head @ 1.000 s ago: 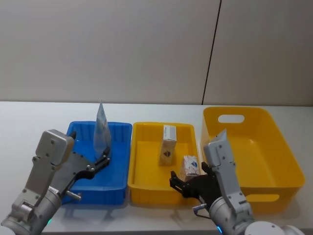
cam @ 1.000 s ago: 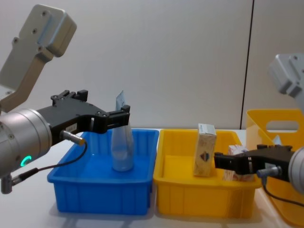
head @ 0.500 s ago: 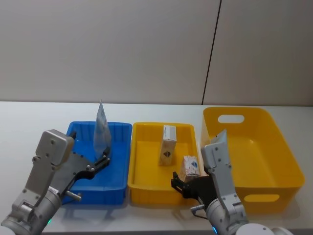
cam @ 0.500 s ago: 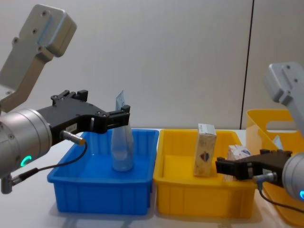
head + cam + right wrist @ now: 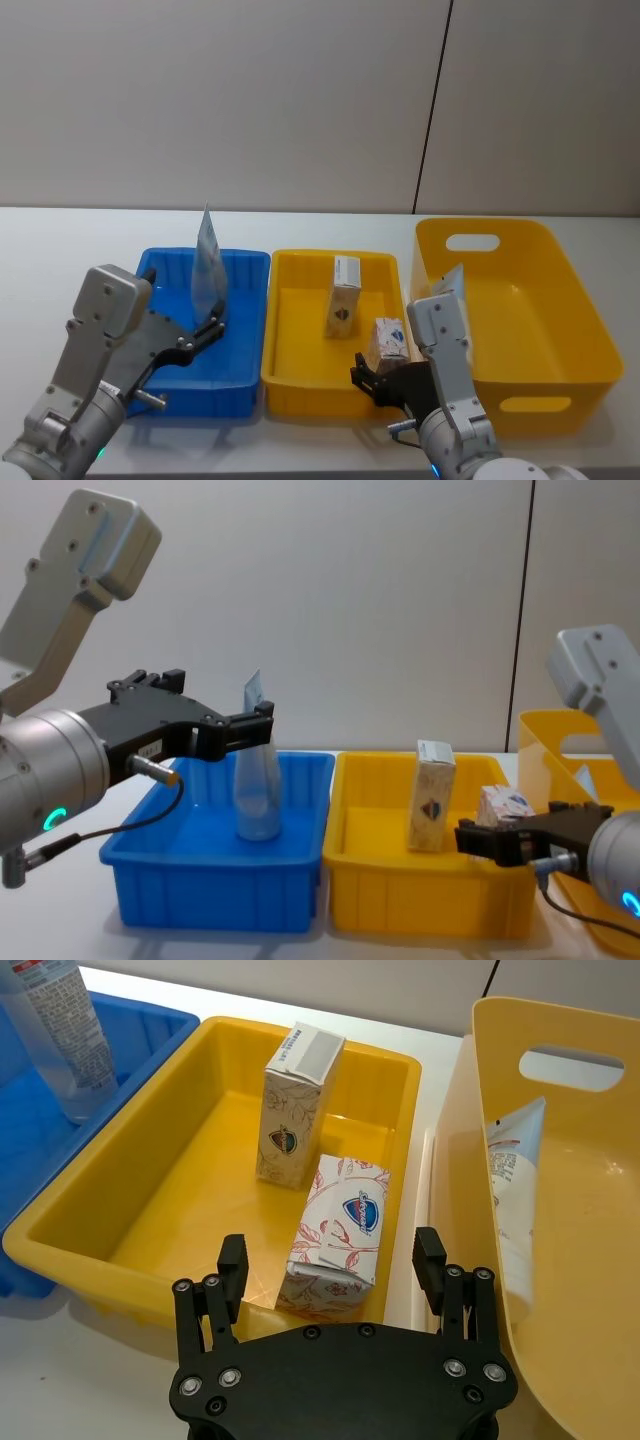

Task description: Bimanual collaborative sorting of washing and personal care products

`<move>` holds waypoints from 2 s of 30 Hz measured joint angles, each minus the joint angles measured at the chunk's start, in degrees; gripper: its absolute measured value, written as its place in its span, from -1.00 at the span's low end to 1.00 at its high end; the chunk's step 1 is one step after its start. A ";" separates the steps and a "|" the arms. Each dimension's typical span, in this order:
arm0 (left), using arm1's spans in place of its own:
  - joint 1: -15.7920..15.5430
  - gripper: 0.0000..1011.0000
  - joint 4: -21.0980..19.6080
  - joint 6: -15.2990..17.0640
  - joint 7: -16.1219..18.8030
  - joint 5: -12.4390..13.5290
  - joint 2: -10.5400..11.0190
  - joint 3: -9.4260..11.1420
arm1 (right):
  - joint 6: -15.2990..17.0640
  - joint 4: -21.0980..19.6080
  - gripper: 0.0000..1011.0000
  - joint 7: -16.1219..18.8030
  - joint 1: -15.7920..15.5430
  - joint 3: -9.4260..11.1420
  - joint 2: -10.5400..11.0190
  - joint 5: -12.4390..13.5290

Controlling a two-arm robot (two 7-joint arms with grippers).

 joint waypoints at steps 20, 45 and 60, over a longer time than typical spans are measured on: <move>0.00 0.98 0.00 0.00 0.00 0.00 0.00 0.00 | -0.32 0.95 0.28 -0.42 0.25 0.00 -0.40 -0.59; 0.00 0.98 0.00 0.00 0.00 0.00 0.00 0.00 | -5.71 0.64 -0.37 1.20 0.72 0.79 -1.03 -0.01; 0.00 0.98 0.00 0.00 0.00 0.00 0.00 0.00 | -13.38 -2.03 -0.37 3.98 2.98 4.05 -3.22 4.19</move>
